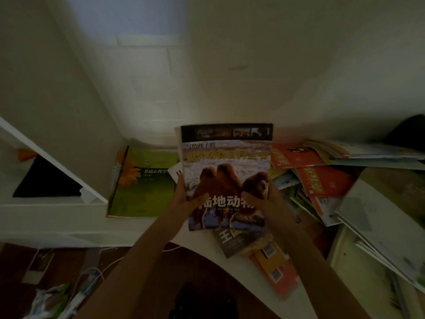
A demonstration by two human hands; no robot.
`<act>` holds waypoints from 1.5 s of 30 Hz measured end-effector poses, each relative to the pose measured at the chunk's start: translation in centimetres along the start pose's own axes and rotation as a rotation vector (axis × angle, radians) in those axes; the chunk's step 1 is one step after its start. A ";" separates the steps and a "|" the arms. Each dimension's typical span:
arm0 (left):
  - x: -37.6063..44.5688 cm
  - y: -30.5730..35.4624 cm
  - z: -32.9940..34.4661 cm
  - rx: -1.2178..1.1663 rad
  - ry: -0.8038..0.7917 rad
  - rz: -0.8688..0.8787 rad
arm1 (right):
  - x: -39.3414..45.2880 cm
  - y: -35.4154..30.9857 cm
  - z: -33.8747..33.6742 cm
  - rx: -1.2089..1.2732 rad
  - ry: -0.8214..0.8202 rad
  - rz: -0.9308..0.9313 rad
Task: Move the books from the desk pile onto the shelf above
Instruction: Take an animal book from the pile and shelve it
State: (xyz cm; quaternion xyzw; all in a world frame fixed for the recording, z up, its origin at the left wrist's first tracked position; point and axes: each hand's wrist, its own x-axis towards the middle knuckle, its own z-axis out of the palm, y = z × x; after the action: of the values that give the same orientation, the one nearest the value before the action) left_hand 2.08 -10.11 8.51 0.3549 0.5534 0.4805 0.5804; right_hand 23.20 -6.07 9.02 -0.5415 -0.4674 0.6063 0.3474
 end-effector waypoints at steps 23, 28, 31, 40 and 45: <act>1.5 2.8 0.5 0.193 -0.180 0.076 | -1.9 2.7 0.9 0.240 0.195 -0.055; -2.1 7.5 -1.7 0.093 -0.277 0.126 | -2.0 0.1 3.3 0.397 0.074 -0.026; -4.3 9.8 -3.2 0.196 -0.199 0.275 | -2.1 -1.3 5.7 0.463 -0.036 -0.008; -14.6 12.4 -7.9 0.259 0.395 0.574 | -5.1 -4.8 15.3 0.494 -0.395 0.022; -20.9 15.4 -12.8 0.324 0.575 0.656 | -8.4 -9.4 21.3 0.423 -0.472 -0.086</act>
State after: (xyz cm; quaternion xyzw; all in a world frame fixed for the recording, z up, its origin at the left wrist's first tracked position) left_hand -11.53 -27.08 27.60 0.4497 0.6182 0.6251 0.1577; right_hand 2.93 -14.86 20.16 -0.2816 -0.4213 0.7836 0.3594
